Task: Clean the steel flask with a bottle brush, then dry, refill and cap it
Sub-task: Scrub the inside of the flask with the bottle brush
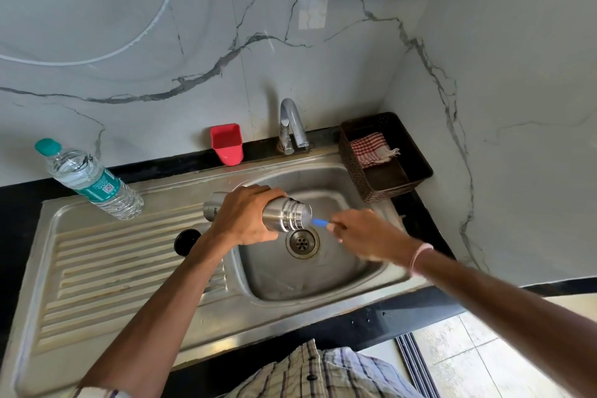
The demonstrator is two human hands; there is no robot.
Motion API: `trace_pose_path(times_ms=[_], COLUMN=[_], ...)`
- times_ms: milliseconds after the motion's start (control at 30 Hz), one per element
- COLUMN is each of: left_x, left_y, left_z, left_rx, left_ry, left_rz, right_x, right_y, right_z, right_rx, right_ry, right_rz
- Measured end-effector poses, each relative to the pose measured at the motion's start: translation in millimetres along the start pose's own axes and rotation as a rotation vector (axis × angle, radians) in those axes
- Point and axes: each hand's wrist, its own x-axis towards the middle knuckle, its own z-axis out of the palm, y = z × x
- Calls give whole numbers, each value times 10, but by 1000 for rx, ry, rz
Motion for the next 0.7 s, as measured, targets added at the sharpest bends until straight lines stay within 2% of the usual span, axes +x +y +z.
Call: trace_pose_path(times_ms=[33, 67, 100, 133, 200, 233, 267, 300, 367, 400, 467, 500, 533, 567, 633, 667, 700], left_x=[-5, -6, -3, 0, 12, 15, 18, 16, -5, -21, -50, -57, -59, -57, -49, -51, -55], left_y=[0, 0, 1, 5, 13, 14, 15, 13, 5, 1, -18, -24, -21, -20, -16, -12, -11], left_z=[7, 14, 20, 21, 15, 11, 7, 3, 20, 37, 77, 94, 99, 100, 90, 92, 90], left_rx=[7, 18, 37, 57, 54, 32, 13, 6, 31, 46, 54, 54, 62, 78, 87, 64, 38], left_ry=[-1, -3, -5, -4, -6, -14, -22, -26, -28, -25, -21, -23, -24, -25, -37, -46, -52], left_rz=[18, 30, 30, 20, -34, -68, -92, -101, -81, -62, -31, -26, -28, -33, -62, -86, -104], right_x=[32, 55, 86, 75, 35, -17, -21, -14, -19, -10, 44, 58, 77, 72, 59, 23, -9], right_y=[21, 51, 97, 112, 146, 131, 136, 129, 114, 71, 42, 41, 55, 61, 81, 60, 42], right_z=[-39, -40, -21, 19, 143, 189, 224, 235, 245, 205, 103, 54, 25, 31, 167, 241, 306], right_rx=[414, 624, 569, 249, -552, -801, -929, -966, -817, -547, 144, 399, 446, 251, -503, -763, -894], right_ry=[-180, -264, -210, -86, 303, 432, 533, 552, 458, 337, -40, -166, -185, -97, 282, 414, 515], right_rz=[144, 211, 172, 73, -129, -185, -242, -285, -318, -260, -28, 64, 62, -13, -174, -217, -280])
